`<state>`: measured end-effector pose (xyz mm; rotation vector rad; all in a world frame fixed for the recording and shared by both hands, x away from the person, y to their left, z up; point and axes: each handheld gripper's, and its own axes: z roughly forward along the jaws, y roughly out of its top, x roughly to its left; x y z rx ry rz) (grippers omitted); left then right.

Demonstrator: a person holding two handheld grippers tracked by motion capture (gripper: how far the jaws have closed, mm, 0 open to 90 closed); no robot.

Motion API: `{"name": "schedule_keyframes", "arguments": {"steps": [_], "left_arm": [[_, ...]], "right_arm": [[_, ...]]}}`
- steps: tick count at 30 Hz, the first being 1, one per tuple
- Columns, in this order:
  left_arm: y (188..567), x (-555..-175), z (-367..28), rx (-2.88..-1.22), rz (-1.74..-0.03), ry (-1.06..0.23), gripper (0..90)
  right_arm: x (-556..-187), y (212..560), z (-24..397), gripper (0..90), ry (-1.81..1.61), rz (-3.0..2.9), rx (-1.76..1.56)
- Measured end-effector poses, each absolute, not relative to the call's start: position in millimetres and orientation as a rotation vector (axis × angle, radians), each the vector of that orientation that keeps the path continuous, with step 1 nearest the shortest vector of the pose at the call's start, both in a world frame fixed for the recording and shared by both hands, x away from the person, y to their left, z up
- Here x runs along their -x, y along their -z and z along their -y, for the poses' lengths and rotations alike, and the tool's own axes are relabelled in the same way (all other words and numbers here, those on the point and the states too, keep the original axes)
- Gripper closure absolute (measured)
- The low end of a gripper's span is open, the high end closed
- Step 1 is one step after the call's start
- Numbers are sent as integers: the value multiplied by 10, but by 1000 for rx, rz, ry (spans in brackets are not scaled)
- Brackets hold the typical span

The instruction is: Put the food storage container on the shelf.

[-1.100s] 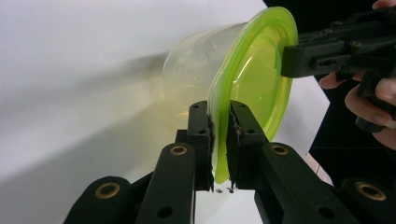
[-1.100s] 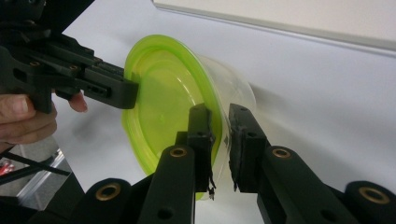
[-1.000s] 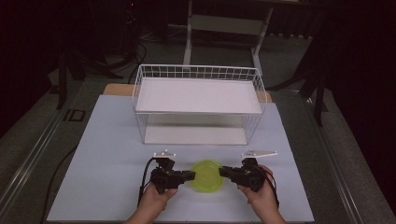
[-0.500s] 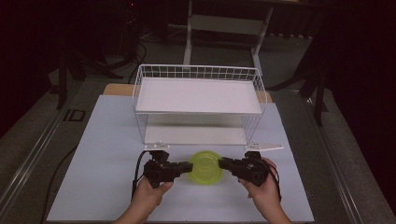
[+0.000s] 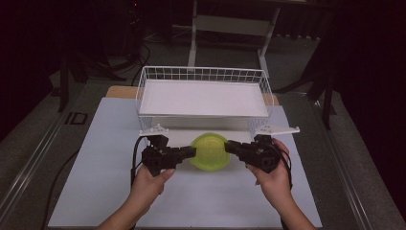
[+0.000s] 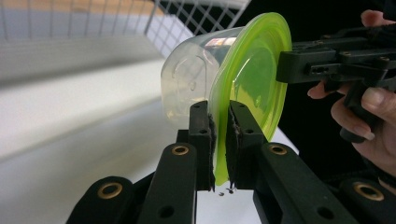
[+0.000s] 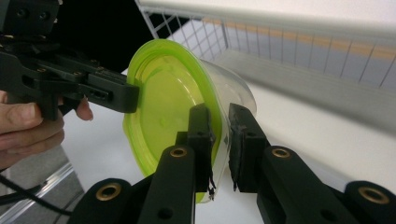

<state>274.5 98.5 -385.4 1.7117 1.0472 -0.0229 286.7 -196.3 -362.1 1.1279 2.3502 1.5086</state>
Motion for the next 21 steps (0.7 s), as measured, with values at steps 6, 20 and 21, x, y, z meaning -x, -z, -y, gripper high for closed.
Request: {"name": "schedule_keyframes", "arguments": {"steps": [6, 20, 21], "left_arm": [[3606, -2891, -1016, -1698, -1059, -49, 820], [3195, -3319, -1037, -1695, -1109, -109, 815], [3184, -3352, -1039, -1689, -1113, -112, 814]], "right_arm": [[-3022, 3369, 1887, 804, -1518, -2311, -1092], [-3473, 3012, 1796, 804, -1540, -2284, -1153], [-3506, 2996, 1790, 804, -1533, -2285, -1164]]}}
